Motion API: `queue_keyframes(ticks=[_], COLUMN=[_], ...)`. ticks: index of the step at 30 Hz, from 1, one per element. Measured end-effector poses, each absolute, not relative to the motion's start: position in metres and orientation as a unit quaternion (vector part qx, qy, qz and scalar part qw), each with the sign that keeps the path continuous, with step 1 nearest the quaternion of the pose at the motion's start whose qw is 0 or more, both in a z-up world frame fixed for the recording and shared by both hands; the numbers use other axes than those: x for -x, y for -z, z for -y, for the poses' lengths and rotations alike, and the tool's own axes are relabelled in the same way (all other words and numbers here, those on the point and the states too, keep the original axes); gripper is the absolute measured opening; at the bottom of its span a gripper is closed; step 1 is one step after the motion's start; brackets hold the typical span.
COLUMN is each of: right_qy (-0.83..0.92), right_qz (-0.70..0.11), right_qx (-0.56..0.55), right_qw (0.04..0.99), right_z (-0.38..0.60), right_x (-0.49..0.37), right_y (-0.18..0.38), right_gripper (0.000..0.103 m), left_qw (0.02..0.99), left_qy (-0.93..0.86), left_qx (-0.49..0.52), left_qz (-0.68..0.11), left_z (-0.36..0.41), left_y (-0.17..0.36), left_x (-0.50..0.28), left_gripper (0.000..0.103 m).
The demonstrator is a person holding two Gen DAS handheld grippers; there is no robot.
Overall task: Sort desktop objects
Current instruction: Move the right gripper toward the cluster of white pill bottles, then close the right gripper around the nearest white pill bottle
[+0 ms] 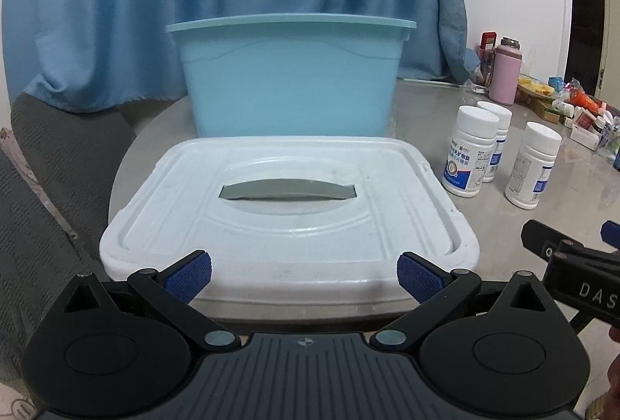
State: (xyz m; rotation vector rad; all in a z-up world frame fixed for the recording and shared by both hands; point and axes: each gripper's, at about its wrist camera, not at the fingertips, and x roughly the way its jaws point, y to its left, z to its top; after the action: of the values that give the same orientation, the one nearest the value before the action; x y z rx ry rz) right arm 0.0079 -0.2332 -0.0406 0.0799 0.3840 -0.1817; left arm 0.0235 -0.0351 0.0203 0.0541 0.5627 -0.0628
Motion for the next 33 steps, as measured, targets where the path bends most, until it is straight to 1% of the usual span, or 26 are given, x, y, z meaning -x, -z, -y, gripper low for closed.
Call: queue_keyframes(ticks=[14, 30, 32, 33], right_qy=[0.115, 0.119, 0.117, 0.113], right_qz=[-0.185, -0.194, -0.195, -0.198], right_qx=[-0.053, -0.048, -0.047, -0.046], right_qw=[0.975, 0.973, 0.973, 0.972], right_z=[0.271, 0.298, 0.299, 0.300], right_x=[-0.047, -0.098, -0.103, -0.106], right_y=[0.036, 0.049, 0.050, 0.051], right_gripper=[0.103, 0.101, 0.094, 0.092], left_qw=[0.961, 0.962, 0.961, 0.961], left_qy=[0.028, 0.038, 0.038, 0.038], left_qx=[-0.031, -0.040, -0.041, -0.041], left_qz=[-0.273, -0.269, -0.271, -0.272], left_z=[0.047, 0.070, 0.071, 0.071], left_y=[-0.030, -0.038, -0.038, -0.038], left_x=[-0.052, -0.082, -0.083, -0.083], left_gripper=[0.103, 0.103, 0.103, 0.103])
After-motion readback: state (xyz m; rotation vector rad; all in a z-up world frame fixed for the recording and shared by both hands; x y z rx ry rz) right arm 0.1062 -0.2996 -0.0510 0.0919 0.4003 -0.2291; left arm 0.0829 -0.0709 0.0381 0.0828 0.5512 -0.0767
